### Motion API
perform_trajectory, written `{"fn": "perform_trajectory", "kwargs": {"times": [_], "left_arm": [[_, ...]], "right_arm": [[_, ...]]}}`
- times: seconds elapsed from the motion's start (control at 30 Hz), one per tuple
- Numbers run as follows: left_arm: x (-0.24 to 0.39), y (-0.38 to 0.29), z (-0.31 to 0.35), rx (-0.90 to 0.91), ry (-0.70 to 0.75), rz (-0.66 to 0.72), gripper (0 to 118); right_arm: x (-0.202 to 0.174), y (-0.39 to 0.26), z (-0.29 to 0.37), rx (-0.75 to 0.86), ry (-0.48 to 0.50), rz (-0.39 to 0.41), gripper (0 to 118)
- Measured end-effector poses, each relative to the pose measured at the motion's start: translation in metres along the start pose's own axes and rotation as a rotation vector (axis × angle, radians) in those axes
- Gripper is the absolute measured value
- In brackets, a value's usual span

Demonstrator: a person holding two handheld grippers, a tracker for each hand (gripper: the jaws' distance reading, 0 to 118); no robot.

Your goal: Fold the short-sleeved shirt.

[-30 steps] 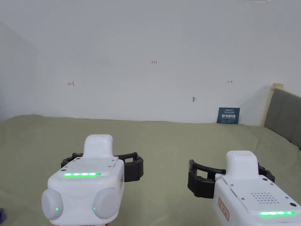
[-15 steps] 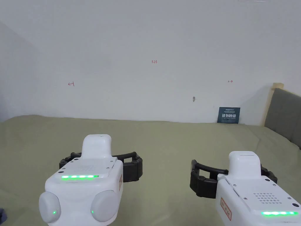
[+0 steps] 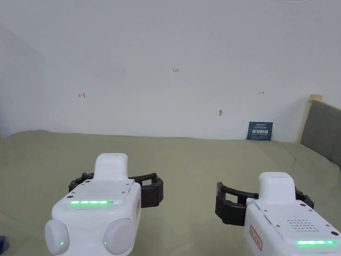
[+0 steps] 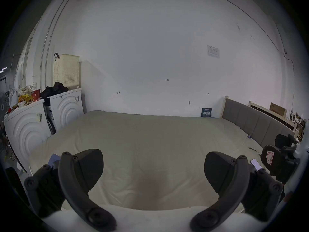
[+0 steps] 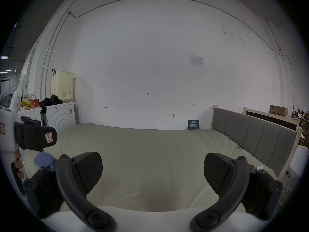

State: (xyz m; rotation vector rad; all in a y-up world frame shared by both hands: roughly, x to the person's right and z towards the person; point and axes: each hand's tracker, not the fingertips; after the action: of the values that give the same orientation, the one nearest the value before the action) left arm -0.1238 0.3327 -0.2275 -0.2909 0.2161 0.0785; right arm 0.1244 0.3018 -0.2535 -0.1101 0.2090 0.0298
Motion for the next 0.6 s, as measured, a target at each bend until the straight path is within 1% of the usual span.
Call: {"fn": "perform_trajectory", "kwargs": {"times": [0.6], "left_arm": [[0.0019, 0.0007, 0.0007, -0.006, -0.009, 0.003, 118]], "right_arm": [[-0.0001, 0.0, -0.0001, -0.003, 0.002, 0.003, 118]]}}
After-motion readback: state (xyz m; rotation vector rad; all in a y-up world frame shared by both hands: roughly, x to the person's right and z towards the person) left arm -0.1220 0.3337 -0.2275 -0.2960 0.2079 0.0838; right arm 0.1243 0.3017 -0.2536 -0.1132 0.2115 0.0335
